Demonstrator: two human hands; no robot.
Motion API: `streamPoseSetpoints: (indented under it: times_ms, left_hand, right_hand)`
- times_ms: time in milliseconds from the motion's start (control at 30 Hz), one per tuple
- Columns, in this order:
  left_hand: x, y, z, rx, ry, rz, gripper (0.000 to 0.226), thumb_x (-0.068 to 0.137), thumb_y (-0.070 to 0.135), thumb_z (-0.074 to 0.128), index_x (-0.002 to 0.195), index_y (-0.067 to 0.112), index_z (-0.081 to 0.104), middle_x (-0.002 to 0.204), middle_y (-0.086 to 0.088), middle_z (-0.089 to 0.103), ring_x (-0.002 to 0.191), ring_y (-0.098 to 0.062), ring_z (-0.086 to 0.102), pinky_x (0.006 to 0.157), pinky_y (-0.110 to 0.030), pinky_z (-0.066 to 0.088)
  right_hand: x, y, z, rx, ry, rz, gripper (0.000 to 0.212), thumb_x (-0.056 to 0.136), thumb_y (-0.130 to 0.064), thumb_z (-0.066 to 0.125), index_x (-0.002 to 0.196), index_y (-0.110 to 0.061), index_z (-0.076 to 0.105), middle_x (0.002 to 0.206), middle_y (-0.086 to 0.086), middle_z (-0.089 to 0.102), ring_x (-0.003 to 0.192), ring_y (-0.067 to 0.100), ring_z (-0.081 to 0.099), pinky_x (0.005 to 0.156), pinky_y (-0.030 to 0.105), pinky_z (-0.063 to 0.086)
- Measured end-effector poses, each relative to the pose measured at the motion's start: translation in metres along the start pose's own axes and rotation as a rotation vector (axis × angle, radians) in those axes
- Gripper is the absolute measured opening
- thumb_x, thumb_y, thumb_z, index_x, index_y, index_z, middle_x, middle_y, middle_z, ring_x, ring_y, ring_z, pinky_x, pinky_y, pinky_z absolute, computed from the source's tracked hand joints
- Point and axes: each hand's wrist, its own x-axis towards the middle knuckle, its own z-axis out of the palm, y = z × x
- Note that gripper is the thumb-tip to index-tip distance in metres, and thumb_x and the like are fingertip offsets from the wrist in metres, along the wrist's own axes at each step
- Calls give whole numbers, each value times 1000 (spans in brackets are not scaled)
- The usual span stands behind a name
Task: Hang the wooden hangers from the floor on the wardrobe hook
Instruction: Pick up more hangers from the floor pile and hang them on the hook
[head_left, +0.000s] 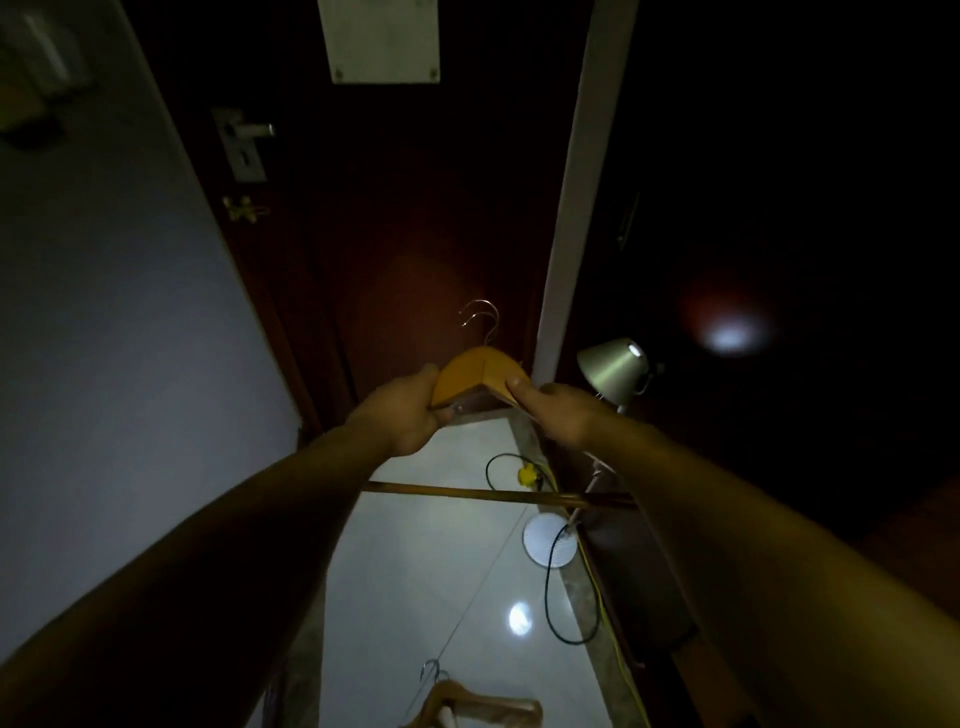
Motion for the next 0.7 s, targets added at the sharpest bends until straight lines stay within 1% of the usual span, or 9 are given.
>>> streamPoseSetpoints:
  times_ms: [33, 67, 100, 233, 300, 400, 533, 633, 700]
  left_hand:
    - [-1, 10, -3, -7, 6, 18, 26, 94, 39, 59, 109, 21, 47, 92, -5, 60, 82, -21, 59, 73, -37, 49]
    - [-2, 19, -6, -7, 14, 36, 25, 93, 41, 59, 106, 23, 48, 91, -4, 60, 82, -21, 59, 75, -39, 50]
    - [-3, 28, -8, -2, 28, 59, 23, 93, 41, 59, 103, 24, 48, 91, -3, 60, 82, -20, 59, 75, -40, 51]
    - [-5, 69, -17, 23, 112, 197, 16, 94, 39, 59, 97, 28, 47, 92, 2, 53, 81, -15, 54, 68, -31, 43]
    - [-6, 91, -21, 45, 163, 284, 21, 92, 41, 61, 101, 27, 48, 96, 2, 51, 85, -15, 52, 74, -33, 44]
    - [-8, 130, -24, 40, 178, 400, 28, 90, 40, 64, 104, 22, 48, 100, 0, 49, 91, -19, 49, 76, -35, 43]
    - [-22, 184, -18, -32, 115, 528, 30, 88, 40, 67, 96, 21, 45, 93, 2, 47, 83, -16, 49, 69, -33, 40]
    - [-33, 217, -8, -93, 28, 592, 30, 86, 41, 68, 94, 23, 46, 91, 0, 54, 77, -16, 56, 65, -32, 46]
    - [-42, 239, 0, -129, -18, 631, 30, 85, 42, 70, 91, 26, 45, 90, -1, 57, 76, -17, 59, 66, -34, 49]
  right_hand:
    - [-8, 0, -10, -9, 30, 17, 83, 90, -81, 22, 127, -18, 63, 132, 13, 60, 118, 31, 56, 100, 43, 42]
    - [-18, 0, -19, -10, 57, 27, 88, 91, -80, 22, 138, -14, 56, 139, 15, 57, 123, 33, 54, 102, 44, 41]
    - [-27, 1, -27, -9, 78, 37, 88, 92, -78, 22, 144, -12, 51, 143, 16, 54, 126, 33, 53, 103, 44, 40]
    - [-64, 13, -59, 37, 156, 64, 86, 92, -78, 22, 143, -14, 51, 141, 16, 54, 126, 33, 52, 102, 44, 40]
    - [-84, 22, -72, 82, 207, 81, 88, 89, -82, 24, 142, -17, 52, 142, 15, 55, 126, 32, 53, 107, 47, 41]
    - [-124, 38, -91, 118, 317, 108, 87, 88, -82, 28, 136, -16, 57, 135, 11, 61, 119, 28, 58, 105, 47, 44]
    - [-183, 59, -115, 115, 450, 226, 91, 87, -83, 29, 140, -13, 53, 143, 13, 54, 127, 31, 53, 105, 43, 42]
    - [-228, 73, -124, 118, 515, 325, 95, 87, -83, 29, 149, -13, 42, 151, 12, 46, 134, 31, 48, 103, 42, 39]
    - [-257, 80, -128, 135, 553, 386, 94, 85, -85, 28, 148, -17, 44, 150, 11, 47, 132, 30, 48, 105, 41, 39]
